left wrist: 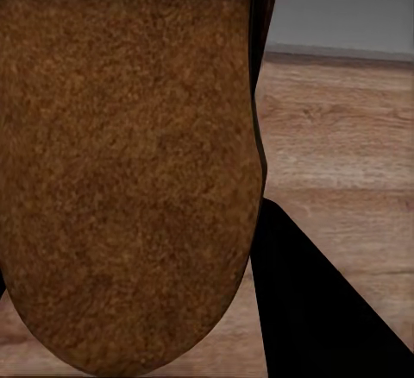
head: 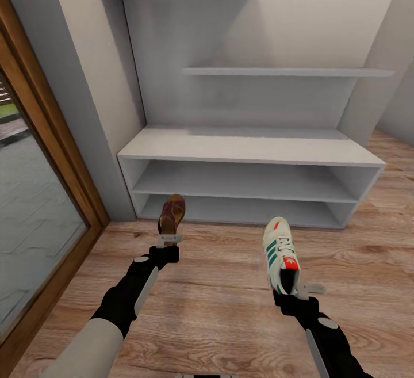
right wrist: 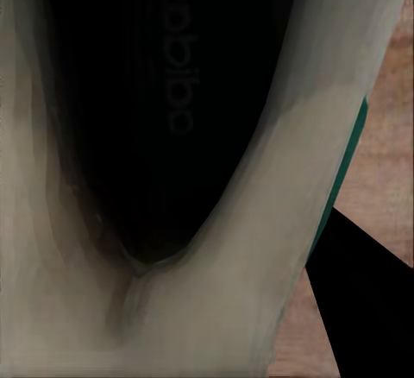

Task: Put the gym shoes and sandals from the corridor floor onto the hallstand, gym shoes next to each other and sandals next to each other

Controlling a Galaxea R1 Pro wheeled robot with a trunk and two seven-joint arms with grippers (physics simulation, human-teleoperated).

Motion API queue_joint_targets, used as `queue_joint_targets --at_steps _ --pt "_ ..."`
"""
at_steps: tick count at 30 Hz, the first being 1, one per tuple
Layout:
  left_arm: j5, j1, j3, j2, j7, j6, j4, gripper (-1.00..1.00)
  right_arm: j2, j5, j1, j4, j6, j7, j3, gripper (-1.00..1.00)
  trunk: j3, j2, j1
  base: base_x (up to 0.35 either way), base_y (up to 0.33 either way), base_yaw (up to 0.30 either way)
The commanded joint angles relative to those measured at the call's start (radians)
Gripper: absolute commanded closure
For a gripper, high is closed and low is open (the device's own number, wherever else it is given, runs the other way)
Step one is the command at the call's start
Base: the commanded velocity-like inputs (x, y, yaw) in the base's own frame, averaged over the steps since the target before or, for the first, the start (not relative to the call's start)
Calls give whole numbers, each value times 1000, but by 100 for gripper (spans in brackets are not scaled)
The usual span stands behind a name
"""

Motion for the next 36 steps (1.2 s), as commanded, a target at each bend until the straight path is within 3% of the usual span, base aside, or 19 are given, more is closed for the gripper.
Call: queue_joint_targets --at_steps 1,2,3,4,6,7,8,10,11,12,15,17,19,22,24,27,30,36 --pt "6 -1 0 1 1 7 0 100 0 -4 0 -4 6 0 -53 100 -1 0 0 0 0 0" --pt "6 -1 0 1 1 7 1 100 -1 -4 0 -4 6 1 -82 100 -1 0 0 0 0 0" --pt "6 -1 0 1 1 8 4 100 -2 -4 0 -5 6 2 -143 100 -1 0 0 0 0 0" --pt "6 -1 0 1 1 8 6 100 -2 -4 0 -6 6 3 -175 100 -1 0 0 0 0 0" --pt "5 -1 -1 2 2 9 17 100 -4 -4 0 -7 7 6 -308 100 -1 0 0 0 0 0" --pt "5 -1 -1 2 2 9 21 100 -4 -4 0 -7 9 7 -341 100 -1 0 0 0 0 0" --pt "5 -1 0 2 2 9 29 100 -5 -4 0 -7 18 8 -408 100 -1 0 0 0 0 0" --pt "5 -1 0 2 2 9 37 100 -7 -3 0 -7 35 8 -472 100 -1 0 0 0 0 0" --pt "5 -1 0 2 2 9 42 100 -13 -3 0 -8 60 8 -536 100 -1 0 0 0 0 0" --pt "5 -1 0 2 2 11 47 100 -36 -3 0 -11 108 10 -626 100 -1 0 0 0 0 0" --pt "3 -1 -1 2 2 61 50 100 -117 -3 0 -65 231 42 -818 100 -1 0 0 0 0 0" --pt "2 -1 -2 1 2 101 51 100 -146 1 0 -80 281 62 -897 100 -1 0 0 0 0 0" --pt "1 -1 -3 0 2 129 50 100 -164 4 0 -85 303 70 -945 100 -1 0 0 0 0 0" --pt "1 -6 -5 -4 2 192 50 100 -226 9 0 -92 331 79 -1061 100 -1 0 0 0 0 0" --pt "1 -10 -5 -13 2 218 50 100 -274 11 0 -94 337 81 -1109 100 -1 0 0 0 0 0" --pt "2 -17 -6 -32 23 247 51 100 -324 13 1 -95 340 81 -1137 100 -1 0 0 0 0 0" --pt "2 -41 -6 -39 56 274 51 100 -338 13 1 -96 340 82 -1144 100 -1 0 0 0 0 0" --pt "1 -62 -6 -40 71 294 49 100 -342 13 1 -95 341 82 -1145 100 -1 0 0 0 0 0"
